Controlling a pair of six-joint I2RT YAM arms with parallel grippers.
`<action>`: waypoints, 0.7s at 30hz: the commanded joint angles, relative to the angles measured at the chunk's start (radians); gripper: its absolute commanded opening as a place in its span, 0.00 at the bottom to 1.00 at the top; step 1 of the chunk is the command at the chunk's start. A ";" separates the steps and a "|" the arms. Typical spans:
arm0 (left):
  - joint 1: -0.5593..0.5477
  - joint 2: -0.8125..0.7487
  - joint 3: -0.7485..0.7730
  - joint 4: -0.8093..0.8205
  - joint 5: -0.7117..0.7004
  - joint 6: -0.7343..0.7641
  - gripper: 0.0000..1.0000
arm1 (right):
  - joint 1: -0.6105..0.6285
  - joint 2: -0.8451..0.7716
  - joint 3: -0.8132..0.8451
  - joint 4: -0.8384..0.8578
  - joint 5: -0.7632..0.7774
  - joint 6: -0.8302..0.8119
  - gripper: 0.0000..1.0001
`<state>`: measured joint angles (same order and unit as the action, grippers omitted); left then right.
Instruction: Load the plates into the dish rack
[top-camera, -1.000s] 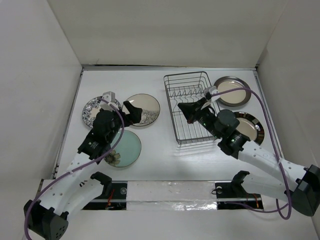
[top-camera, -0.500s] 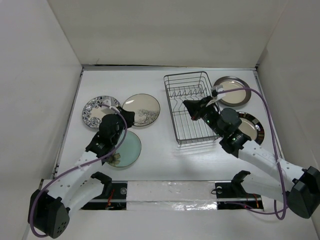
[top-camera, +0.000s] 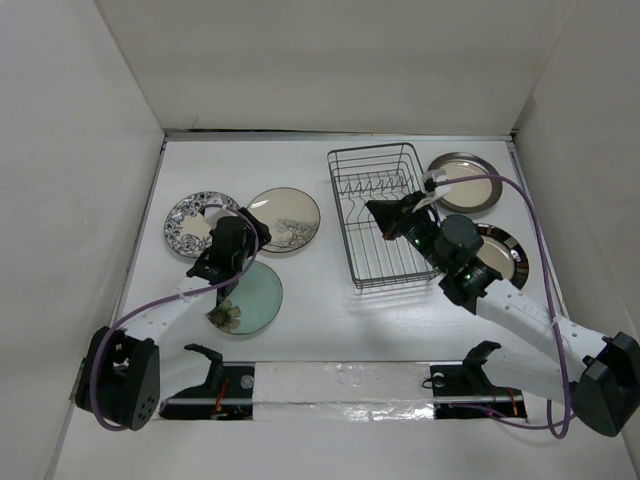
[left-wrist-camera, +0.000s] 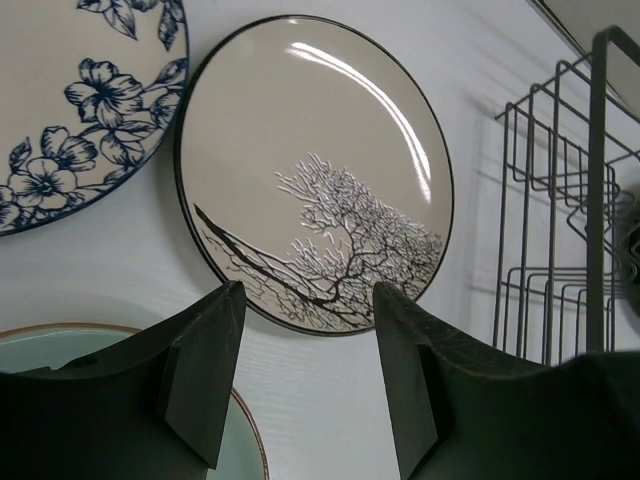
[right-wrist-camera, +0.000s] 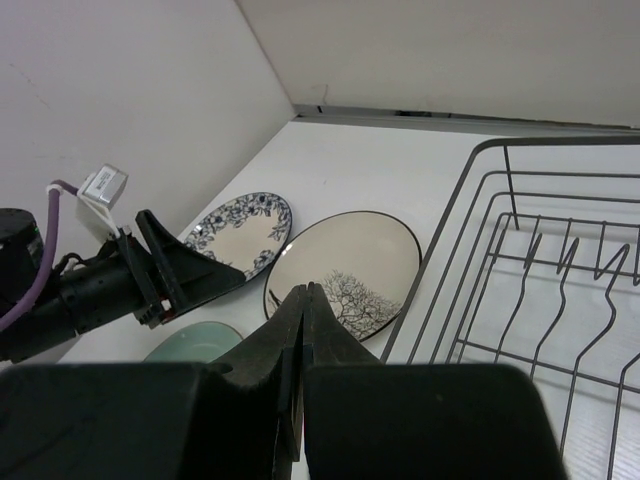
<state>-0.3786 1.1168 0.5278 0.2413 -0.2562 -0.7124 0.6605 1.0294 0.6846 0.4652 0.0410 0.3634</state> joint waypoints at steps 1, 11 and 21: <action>0.069 0.017 0.017 0.050 0.026 -0.067 0.51 | -0.006 -0.002 -0.005 0.064 0.006 0.014 0.00; 0.199 0.215 0.044 0.113 0.173 -0.130 0.52 | -0.029 -0.017 -0.010 0.053 -0.013 0.028 0.00; 0.199 0.360 0.084 0.177 0.215 -0.134 0.52 | -0.038 -0.008 -0.016 0.067 -0.013 0.039 0.01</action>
<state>-0.1810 1.4567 0.5613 0.3603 -0.0692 -0.8398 0.6304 1.0271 0.6712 0.4728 0.0292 0.3962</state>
